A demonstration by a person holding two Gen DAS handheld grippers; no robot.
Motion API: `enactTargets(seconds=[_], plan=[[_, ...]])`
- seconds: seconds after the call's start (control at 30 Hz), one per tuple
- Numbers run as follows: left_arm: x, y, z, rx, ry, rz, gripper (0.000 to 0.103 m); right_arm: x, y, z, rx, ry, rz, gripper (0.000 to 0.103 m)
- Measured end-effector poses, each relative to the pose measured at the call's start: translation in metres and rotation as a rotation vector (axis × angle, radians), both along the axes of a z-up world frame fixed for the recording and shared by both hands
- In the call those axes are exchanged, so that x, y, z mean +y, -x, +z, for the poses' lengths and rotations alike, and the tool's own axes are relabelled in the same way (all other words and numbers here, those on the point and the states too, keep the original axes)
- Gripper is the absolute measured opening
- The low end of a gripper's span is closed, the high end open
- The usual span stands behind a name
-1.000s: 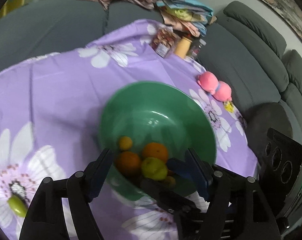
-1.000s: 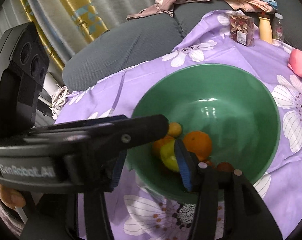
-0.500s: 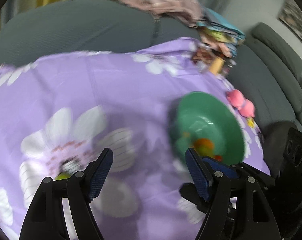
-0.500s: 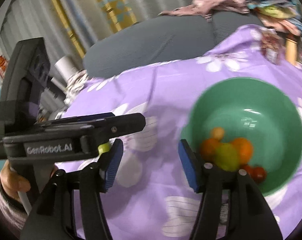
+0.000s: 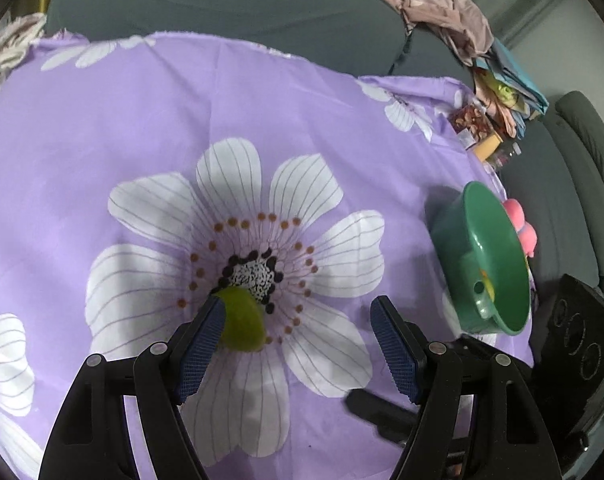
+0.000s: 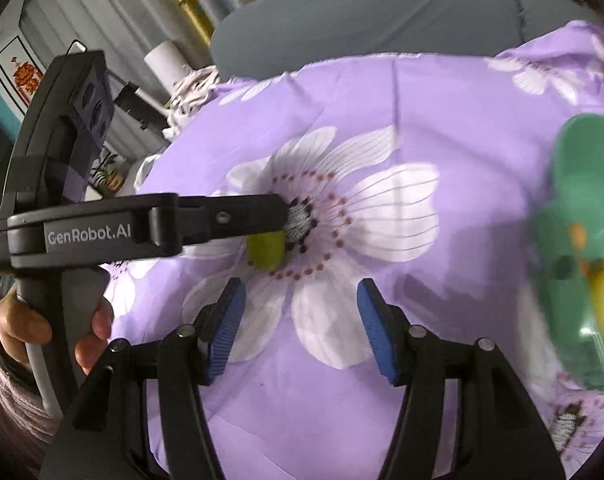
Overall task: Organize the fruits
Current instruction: 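Move the open left gripper to the large green plum, then close the left gripper around the large green plum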
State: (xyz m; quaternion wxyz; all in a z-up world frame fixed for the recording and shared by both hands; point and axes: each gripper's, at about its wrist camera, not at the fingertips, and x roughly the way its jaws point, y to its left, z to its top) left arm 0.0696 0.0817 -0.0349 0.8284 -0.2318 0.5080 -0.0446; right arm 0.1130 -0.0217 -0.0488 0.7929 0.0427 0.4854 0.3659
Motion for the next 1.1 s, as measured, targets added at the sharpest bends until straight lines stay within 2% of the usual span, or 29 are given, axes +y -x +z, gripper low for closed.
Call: enactTargets(seconds=[0.3, 0.5, 0.57, 0.7, 0.8, 0.87, 0.93, 1.03, 1.1], plan=[[0.007, -0.008, -0.013, 0.039, 0.002, 0.012, 0.075, 0.042, -0.015, -0.025, 0.075, -0.026, 0.051, 0.057], [0.013, -0.007, -0.023, 0.076, -0.003, 0.017, 0.074, 0.057, -0.022, -0.037, 0.091, -0.021, 0.057, 0.047], [0.016, -0.006, -0.025, 0.078, -0.012, 0.027, 0.062, 0.06, -0.025, -0.04, 0.101, -0.022, 0.055, 0.044], [0.019, -0.008, -0.034, 0.107, 0.002, 0.03, 0.059, 0.063, -0.026, -0.039, 0.093, -0.029, 0.062, 0.043], [0.019, -0.007, -0.035, 0.105, -0.019, 0.031, 0.056, 0.071, -0.026, -0.04, 0.089, -0.031, 0.077, 0.042], [0.02, -0.008, -0.035, 0.105, -0.028, 0.037, 0.047, 0.074, -0.026, -0.04, 0.081, -0.026, 0.09, 0.036], [0.021, -0.008, -0.036, 0.1, -0.033, 0.035, 0.045, 0.077, -0.026, -0.04, 0.072, -0.015, 0.095, 0.036], [0.022, -0.007, -0.035, 0.093, -0.043, 0.038, 0.035, 0.079, -0.025, -0.039, 0.057, -0.001, 0.093, 0.036], [0.021, -0.005, -0.033, 0.088, -0.026, 0.032, 0.035, 0.075, -0.023, -0.036, 0.043, 0.011, 0.092, 0.035]])
